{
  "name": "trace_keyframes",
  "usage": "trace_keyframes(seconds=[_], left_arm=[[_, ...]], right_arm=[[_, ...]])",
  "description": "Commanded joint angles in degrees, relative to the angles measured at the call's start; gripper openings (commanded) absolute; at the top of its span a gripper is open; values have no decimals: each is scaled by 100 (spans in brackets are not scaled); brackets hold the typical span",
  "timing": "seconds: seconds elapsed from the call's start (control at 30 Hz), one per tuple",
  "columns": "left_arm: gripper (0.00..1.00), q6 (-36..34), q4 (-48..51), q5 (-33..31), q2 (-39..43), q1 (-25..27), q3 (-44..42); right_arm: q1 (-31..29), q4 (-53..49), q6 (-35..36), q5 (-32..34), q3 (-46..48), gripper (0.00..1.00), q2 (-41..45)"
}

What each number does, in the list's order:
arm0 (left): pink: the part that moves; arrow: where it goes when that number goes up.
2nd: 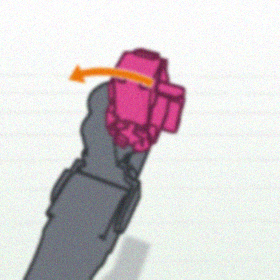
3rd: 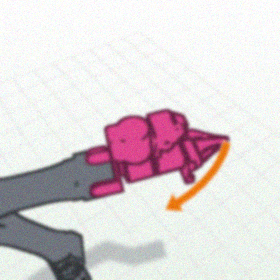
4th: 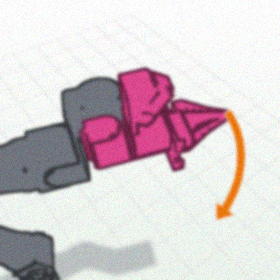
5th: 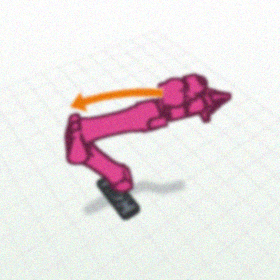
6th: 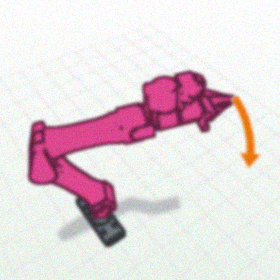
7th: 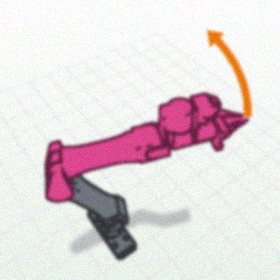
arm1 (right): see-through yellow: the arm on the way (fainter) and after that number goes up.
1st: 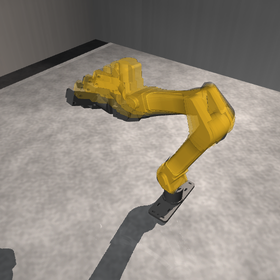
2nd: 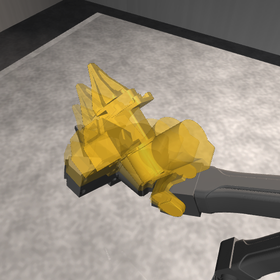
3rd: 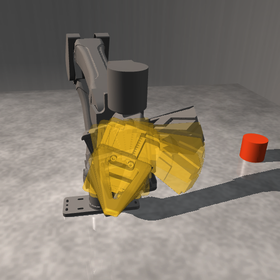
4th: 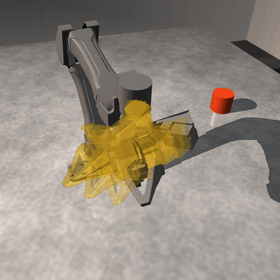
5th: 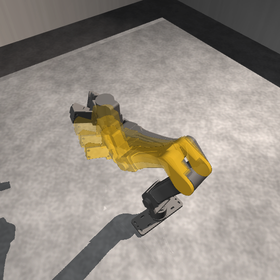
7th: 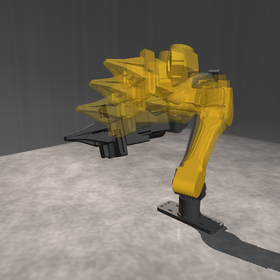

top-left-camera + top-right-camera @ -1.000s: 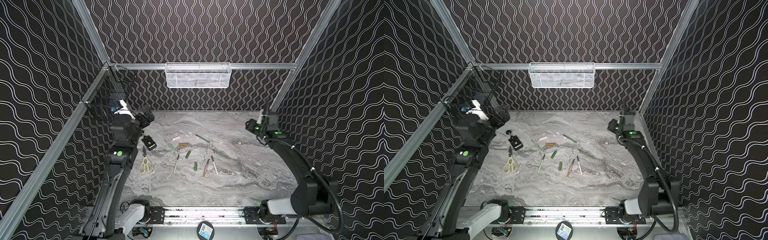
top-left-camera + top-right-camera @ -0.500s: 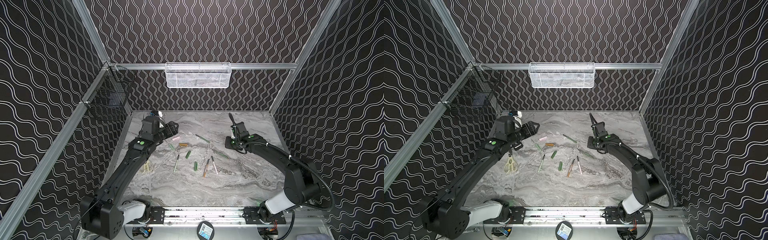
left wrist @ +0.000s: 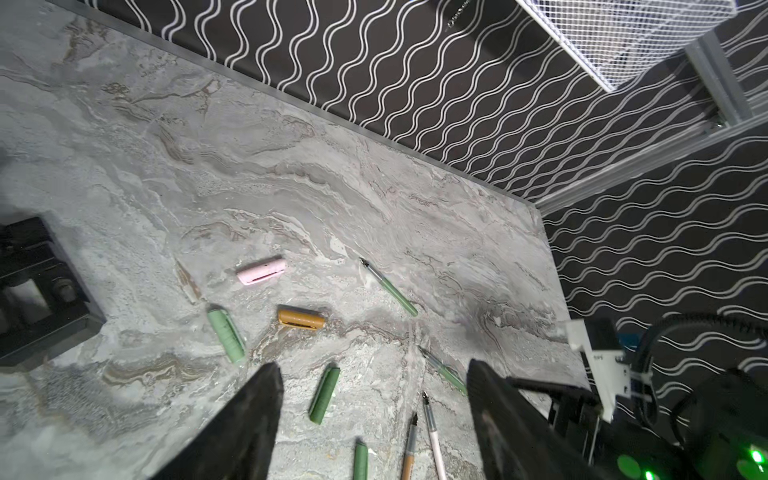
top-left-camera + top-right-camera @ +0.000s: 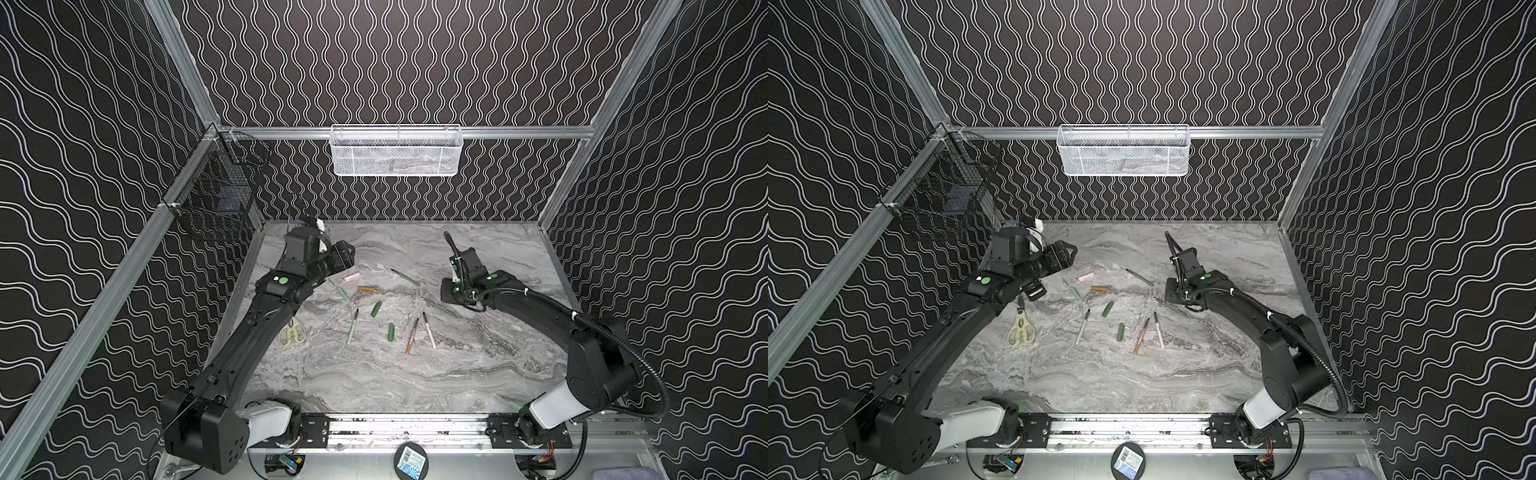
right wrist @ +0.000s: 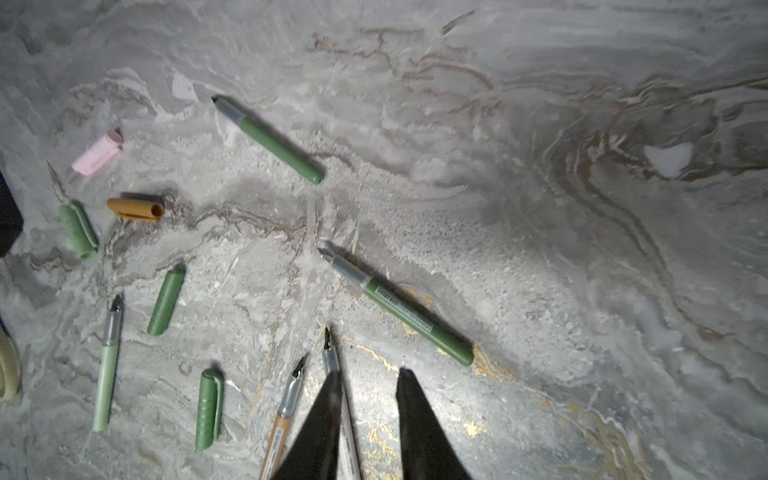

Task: Insert the pens into the pen caps
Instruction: 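Raise both arms and move both grippers over the scattered pens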

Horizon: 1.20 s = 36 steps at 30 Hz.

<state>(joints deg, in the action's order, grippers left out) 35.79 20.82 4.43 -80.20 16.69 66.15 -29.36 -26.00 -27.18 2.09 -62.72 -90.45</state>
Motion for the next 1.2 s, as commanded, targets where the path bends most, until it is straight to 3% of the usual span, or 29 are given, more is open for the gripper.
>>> trace_keyframes(seconds=[0.0, 0.27, 0.47, 0.7, 0.9, 1.07, 1.17], left_arm=[[70, 202, 133, -361, -144, -52, 17], [71, 955, 42, -131, -225, -857, -241], [72, 858, 171, -109, -270, -911, -117], [73, 932, 26, 186, -192, -913, -182], [73, 948, -89, 331, -221, -943, -232], [71, 696, 178, 117, -791, -1010, 10], [66, 710, 246, 480, -1223, -1010, 135]], right_arm=[[-73, 97, -18, 6, 64, 27, 66], [-831, 44, 526, -283, -1290, 27, -1013], [-1175, -234, 480, -82, -2256, 27, -1787], [-1185, -169, 518, 26, -2215, 29, -1980], [-1181, -422, 721, 137, -2762, 31, -2430], [-1160, -436, 670, 244, -2756, 33, -2303], [-1144, -217, 758, 101, -2470, 35, -2021]])
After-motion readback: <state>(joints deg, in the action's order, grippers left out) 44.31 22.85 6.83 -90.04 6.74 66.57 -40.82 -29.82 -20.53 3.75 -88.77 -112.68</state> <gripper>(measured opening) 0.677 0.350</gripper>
